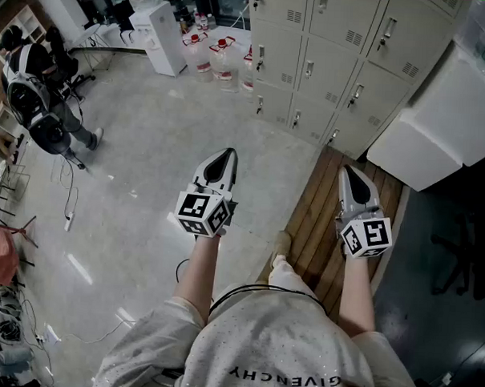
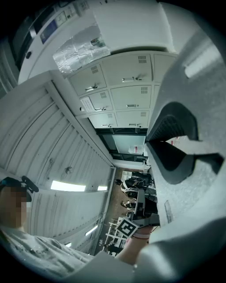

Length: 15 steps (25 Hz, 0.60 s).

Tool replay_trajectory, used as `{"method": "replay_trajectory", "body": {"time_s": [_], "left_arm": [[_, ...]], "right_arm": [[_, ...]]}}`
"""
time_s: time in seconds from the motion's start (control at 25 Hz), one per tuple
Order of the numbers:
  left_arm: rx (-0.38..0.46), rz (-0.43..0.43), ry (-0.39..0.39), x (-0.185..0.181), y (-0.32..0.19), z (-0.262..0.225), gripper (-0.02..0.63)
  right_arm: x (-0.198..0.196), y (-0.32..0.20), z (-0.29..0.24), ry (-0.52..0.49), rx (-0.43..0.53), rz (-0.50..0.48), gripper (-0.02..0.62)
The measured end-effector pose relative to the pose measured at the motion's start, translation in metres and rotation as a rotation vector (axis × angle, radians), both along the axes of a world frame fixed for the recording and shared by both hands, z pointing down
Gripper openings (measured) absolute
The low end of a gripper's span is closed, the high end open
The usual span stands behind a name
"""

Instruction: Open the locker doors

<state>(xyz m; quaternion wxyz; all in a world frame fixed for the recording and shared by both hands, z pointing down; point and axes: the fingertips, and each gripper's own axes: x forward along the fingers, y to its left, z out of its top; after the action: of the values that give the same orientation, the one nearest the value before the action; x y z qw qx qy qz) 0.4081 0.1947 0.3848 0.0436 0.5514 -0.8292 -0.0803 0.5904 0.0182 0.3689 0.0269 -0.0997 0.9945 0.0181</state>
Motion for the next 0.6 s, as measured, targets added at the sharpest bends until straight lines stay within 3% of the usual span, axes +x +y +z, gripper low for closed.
{"method": "replay_trajectory", "body": {"time_s": [0.6], "left_arm": [[0.01, -0.038, 0.021, -0.118, -0.116, 0.008, -0.002]], "right_arm": [[-0.131, -0.118, 0.012, 0.028, 0.0, -0.073, -0.003]]}}
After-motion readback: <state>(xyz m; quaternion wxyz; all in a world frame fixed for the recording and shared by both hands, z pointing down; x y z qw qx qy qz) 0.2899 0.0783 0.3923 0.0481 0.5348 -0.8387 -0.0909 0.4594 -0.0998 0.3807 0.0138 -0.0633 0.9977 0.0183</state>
